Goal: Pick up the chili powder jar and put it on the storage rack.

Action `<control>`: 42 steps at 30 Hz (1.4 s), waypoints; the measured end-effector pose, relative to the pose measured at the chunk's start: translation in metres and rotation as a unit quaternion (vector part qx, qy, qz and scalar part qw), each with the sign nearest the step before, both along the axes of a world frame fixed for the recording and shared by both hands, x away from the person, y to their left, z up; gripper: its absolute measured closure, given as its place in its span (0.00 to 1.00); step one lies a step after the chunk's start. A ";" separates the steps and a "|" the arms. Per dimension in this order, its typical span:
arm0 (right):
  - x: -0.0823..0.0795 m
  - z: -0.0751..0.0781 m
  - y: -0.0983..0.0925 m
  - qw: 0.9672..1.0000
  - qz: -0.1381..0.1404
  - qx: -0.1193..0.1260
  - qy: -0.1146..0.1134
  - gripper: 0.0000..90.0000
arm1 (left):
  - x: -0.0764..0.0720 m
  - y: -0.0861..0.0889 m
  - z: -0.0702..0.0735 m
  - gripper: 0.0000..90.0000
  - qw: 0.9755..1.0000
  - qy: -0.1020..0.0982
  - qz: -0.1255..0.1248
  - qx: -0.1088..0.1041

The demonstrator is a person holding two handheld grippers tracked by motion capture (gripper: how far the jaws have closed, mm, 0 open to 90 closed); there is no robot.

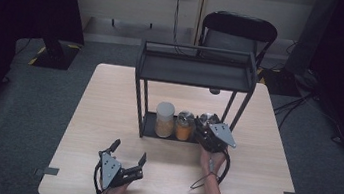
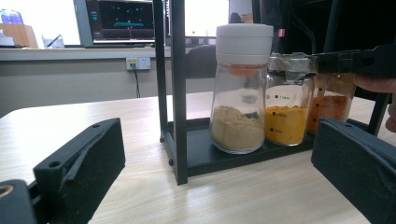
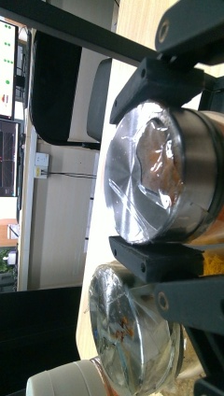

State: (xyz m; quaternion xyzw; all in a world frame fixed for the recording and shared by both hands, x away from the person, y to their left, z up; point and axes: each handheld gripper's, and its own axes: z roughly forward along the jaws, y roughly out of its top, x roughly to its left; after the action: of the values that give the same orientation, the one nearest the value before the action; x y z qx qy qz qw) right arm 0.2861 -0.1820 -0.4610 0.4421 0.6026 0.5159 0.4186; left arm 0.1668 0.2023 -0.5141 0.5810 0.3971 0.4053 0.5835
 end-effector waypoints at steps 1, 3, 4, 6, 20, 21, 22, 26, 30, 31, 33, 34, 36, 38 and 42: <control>0.000 0.000 0.000 1.000 0.000 0.000 0.000 0.39 | 0.000 0.000 0.000 0.02 1.000 0.000 0.000 0.000; 0.000 0.000 0.000 1.000 -0.001 -0.001 0.000 0.38 | 0.000 0.000 0.000 0.02 1.000 0.000 0.000 0.000; 0.000 0.000 0.000 1.000 -0.001 0.000 0.000 0.38 | 0.000 0.000 0.000 0.02 1.000 0.000 0.000 0.000; 0.000 0.000 0.000 1.000 0.000 0.000 0.000 0.38 | 0.000 0.000 0.000 0.02 1.000 0.000 0.000 0.000; 0.000 0.001 0.001 1.000 -0.001 -0.005 0.001 0.37 | 0.000 0.000 0.000 0.02 1.000 0.000 -0.001 0.000; 0.001 0.001 0.001 1.000 -0.001 -0.004 0.003 0.37 | 0.000 0.000 0.000 0.02 1.000 0.000 -0.001 0.000; 0.001 0.000 0.001 1.000 -0.001 -0.005 0.003 0.36 | 0.000 0.000 0.000 0.02 1.000 0.000 -0.001 0.000; 0.000 0.000 0.003 1.000 -0.004 -0.007 0.002 0.36 | 0.000 0.000 0.000 0.02 1.000 0.000 -0.001 0.000; 0.001 0.000 0.004 1.000 -0.005 -0.005 0.001 0.35 | 0.000 0.000 0.000 0.02 1.000 0.000 -0.001 0.000; 0.001 0.001 0.004 1.000 -0.005 -0.005 0.000 0.34 | 0.000 0.000 0.000 0.02 1.000 0.000 -0.002 0.000; 0.000 0.001 0.004 1.000 -0.005 -0.001 -0.002 0.34 | 0.000 0.001 0.000 0.02 1.000 0.000 -0.002 0.001; 0.000 0.002 0.004 1.000 -0.005 -0.001 -0.002 0.34 | 0.000 0.000 0.000 0.02 1.000 0.000 -0.001 0.000; 0.000 0.003 0.005 1.000 -0.005 -0.002 -0.004 0.34 | 0.000 0.000 0.000 0.02 1.000 0.000 -0.001 0.000; 0.000 0.003 0.005 1.000 -0.004 0.001 -0.006 0.34 | 0.000 0.000 0.000 0.02 1.000 0.000 -0.001 0.000; -0.002 0.004 0.005 1.000 -0.006 0.001 -0.010 0.34 | 0.000 0.000 0.000 0.02 1.000 0.000 -0.001 0.000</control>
State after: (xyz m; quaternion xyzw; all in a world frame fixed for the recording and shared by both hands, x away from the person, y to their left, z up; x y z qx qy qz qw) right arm 0.2846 -0.1771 -0.4574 0.4414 0.5951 0.5182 0.4272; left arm 0.1668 0.2025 -0.5142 0.5812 0.3965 0.4050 0.5839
